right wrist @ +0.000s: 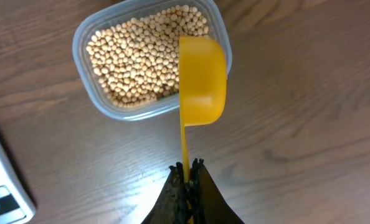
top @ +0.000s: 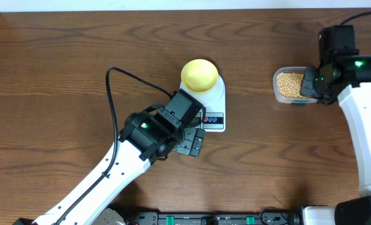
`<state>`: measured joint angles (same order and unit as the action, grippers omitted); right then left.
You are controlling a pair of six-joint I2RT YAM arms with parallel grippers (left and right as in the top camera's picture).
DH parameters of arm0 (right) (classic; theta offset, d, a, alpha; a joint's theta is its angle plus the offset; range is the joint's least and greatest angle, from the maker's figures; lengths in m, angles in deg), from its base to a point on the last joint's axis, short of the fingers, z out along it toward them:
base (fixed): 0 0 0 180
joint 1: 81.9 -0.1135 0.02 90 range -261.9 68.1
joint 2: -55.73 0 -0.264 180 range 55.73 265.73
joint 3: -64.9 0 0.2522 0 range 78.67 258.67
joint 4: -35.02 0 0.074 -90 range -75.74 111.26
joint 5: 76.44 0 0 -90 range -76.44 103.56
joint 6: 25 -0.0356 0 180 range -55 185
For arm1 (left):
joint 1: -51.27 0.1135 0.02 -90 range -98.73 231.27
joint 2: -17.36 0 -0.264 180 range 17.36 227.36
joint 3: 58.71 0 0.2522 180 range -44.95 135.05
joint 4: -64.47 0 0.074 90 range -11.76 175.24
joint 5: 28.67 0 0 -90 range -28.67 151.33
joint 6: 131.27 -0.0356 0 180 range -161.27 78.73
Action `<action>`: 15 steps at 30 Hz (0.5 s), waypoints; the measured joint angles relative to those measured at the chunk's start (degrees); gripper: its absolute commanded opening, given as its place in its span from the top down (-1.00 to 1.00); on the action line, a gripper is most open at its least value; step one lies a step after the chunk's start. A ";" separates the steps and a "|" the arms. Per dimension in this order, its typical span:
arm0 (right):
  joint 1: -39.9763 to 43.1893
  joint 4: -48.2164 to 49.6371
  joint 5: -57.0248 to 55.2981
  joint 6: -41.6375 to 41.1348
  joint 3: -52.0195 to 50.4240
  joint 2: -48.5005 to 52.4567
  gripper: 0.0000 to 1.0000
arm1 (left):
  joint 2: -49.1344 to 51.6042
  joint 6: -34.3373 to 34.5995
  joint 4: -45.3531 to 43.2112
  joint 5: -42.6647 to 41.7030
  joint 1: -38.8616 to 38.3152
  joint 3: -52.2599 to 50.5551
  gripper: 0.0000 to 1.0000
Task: Scoop item into bowl and weigh 50g on scale
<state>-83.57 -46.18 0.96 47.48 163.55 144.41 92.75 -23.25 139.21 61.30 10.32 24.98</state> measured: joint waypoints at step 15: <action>0.00 10.38 -0.33 0.20 -5.51 1.95 0.98 | 0.00 0.02 0.02 0.00 0.02 0.00 -0.93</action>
<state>-83.57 -35.80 0.63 47.68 158.04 146.36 92.75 -23.23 139.23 61.30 10.34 24.98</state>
